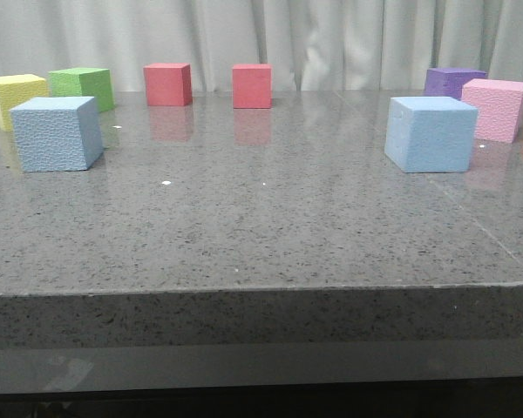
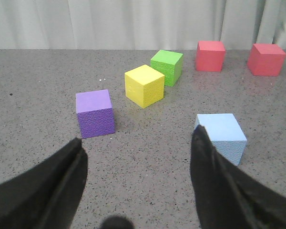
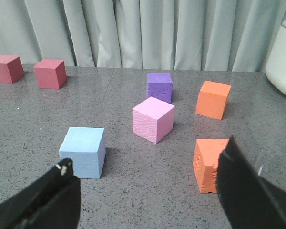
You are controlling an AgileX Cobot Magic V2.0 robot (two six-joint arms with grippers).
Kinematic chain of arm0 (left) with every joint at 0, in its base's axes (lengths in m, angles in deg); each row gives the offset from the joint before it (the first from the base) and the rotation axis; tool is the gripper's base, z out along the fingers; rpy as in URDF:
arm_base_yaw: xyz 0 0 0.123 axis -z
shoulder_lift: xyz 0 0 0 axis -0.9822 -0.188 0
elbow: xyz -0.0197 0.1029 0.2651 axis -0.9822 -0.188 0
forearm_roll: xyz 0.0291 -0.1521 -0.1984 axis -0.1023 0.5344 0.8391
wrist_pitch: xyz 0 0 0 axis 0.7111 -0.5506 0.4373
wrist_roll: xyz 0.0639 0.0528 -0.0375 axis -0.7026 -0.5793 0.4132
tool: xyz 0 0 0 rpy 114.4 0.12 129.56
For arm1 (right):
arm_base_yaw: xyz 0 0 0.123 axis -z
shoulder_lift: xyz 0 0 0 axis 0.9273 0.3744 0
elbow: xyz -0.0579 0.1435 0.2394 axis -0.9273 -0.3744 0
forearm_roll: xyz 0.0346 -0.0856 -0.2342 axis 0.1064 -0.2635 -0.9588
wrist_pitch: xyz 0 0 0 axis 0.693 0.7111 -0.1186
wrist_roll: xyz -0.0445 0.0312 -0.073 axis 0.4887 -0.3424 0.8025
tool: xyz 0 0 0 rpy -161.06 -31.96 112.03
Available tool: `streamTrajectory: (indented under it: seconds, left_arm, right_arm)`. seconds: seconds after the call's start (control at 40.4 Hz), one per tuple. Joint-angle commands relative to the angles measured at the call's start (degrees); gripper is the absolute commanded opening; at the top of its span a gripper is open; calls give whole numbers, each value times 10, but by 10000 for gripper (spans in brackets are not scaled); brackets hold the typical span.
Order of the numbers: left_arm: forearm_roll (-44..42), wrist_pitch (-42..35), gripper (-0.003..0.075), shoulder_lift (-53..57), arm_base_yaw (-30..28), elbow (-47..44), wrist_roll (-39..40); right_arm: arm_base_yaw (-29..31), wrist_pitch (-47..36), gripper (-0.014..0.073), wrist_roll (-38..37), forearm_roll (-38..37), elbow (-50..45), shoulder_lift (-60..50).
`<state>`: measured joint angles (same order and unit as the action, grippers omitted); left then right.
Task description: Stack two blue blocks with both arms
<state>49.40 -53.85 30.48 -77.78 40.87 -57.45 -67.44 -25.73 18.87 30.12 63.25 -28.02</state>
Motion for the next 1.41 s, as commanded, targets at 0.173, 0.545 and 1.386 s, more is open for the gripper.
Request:
streamTrajectory:
  seconds: [0.173, 0.545, 1.386]
  left_arm:
    - [-3, -43, 417, -5, 0, 19, 3]
    - [-3, -43, 417, -5, 0, 19, 3]
    - [-3, -43, 384, -5, 0, 19, 3]
  right_arm:
    - [3, 89, 594, -2, 26, 103, 104]
    - [-89, 255, 594, 22, 56, 292, 382]
    - [-141, 254, 594, -108, -20, 560, 766]
